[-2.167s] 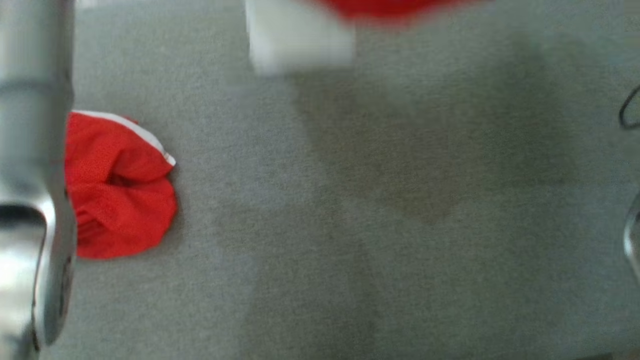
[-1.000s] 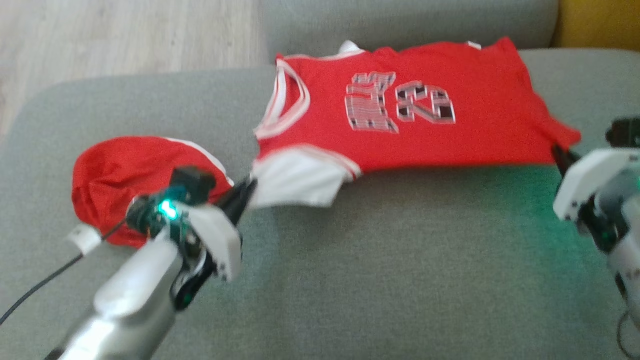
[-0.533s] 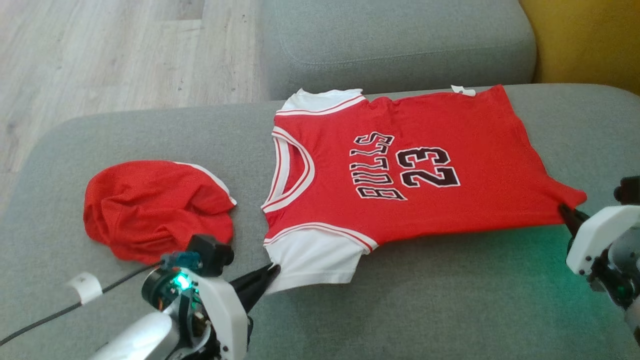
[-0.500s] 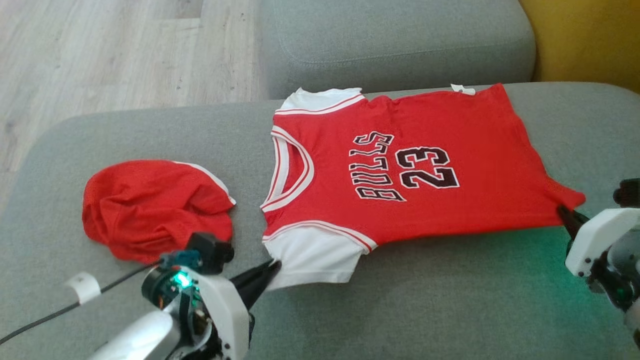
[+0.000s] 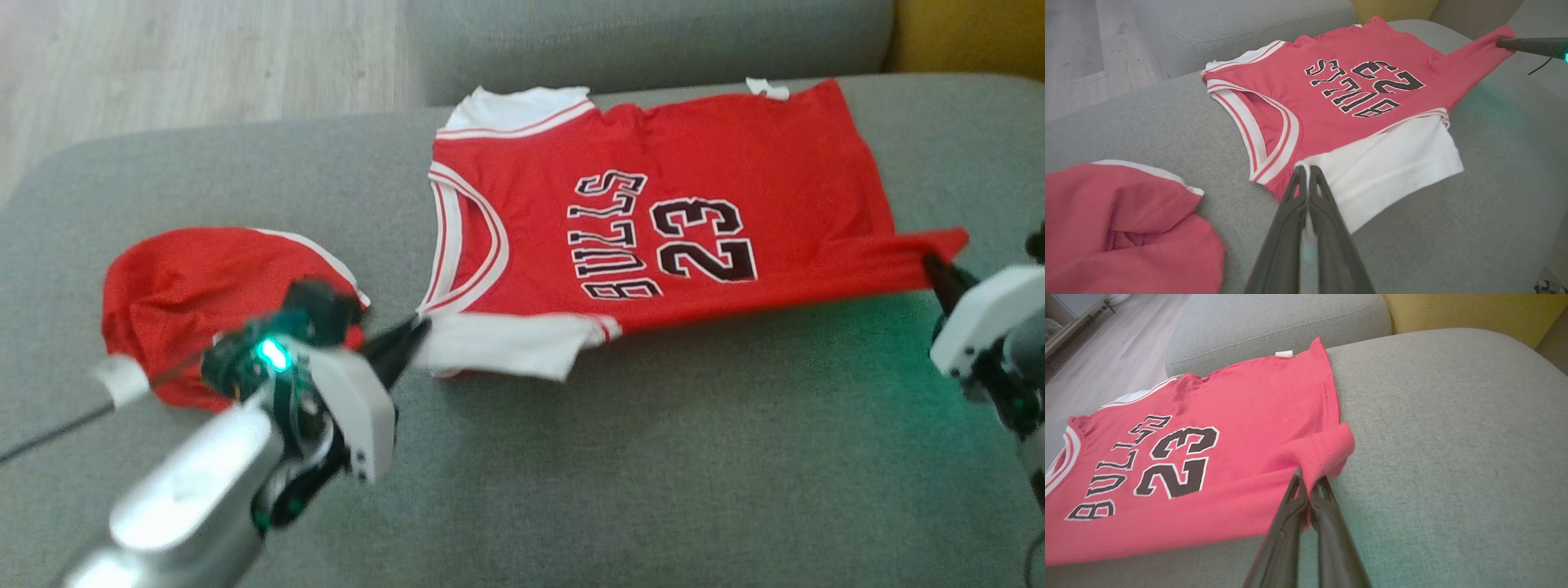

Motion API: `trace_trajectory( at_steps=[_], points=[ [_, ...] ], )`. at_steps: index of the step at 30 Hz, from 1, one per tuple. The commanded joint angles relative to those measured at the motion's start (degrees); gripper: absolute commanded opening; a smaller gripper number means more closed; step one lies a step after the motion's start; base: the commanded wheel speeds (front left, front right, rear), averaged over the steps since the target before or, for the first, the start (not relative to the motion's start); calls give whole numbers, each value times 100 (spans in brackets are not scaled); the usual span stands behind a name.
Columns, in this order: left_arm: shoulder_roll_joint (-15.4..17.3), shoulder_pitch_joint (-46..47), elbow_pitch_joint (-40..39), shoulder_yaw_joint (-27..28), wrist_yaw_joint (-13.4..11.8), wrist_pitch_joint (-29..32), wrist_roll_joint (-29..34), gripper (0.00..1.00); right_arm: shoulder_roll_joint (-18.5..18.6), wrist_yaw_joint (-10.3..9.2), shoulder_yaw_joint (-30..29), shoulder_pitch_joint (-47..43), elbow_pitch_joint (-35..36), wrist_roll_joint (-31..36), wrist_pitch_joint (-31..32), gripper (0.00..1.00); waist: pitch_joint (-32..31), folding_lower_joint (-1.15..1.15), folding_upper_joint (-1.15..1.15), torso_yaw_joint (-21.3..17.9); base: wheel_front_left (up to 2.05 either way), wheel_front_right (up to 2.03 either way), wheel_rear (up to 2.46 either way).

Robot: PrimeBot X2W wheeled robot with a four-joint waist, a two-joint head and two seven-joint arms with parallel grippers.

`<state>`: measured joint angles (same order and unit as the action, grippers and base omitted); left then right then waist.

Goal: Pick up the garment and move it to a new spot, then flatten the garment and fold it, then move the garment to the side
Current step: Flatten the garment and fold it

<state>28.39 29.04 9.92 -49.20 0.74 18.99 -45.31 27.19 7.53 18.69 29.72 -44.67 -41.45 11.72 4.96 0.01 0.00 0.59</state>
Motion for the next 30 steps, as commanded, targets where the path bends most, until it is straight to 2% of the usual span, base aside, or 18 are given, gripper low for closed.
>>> trace_trajectory(
  at_steps=[1, 11, 23, 30],
  points=[
    [77, 542, 46, 345, 67, -58, 73, 0, 44, -4, -46, 256, 79, 107, 29, 0, 136, -1, 0, -22, 0, 0, 0],
    [-288, 1833, 1351, 266, 425, 157, 252, 0, -349, -4, -309, 1173, -522, 687, 100, 0, 632, -1, 0, -203, 0, 0, 0],
    [-441, 2789, 2428, -209, 627, 150, 684, 0, -726, -4, -181, 1878, -1140, 1058, -87, 0, 1039, -1, 0, -336, 0, 0, 0],
    [-608, 3372, 3047, -488, 658, -163, 991, 0, -848, -4, -108, 2254, -1482, 1167, -282, 0, 1298, -1, 0, -343, 0, 0, 0]
  ],
)
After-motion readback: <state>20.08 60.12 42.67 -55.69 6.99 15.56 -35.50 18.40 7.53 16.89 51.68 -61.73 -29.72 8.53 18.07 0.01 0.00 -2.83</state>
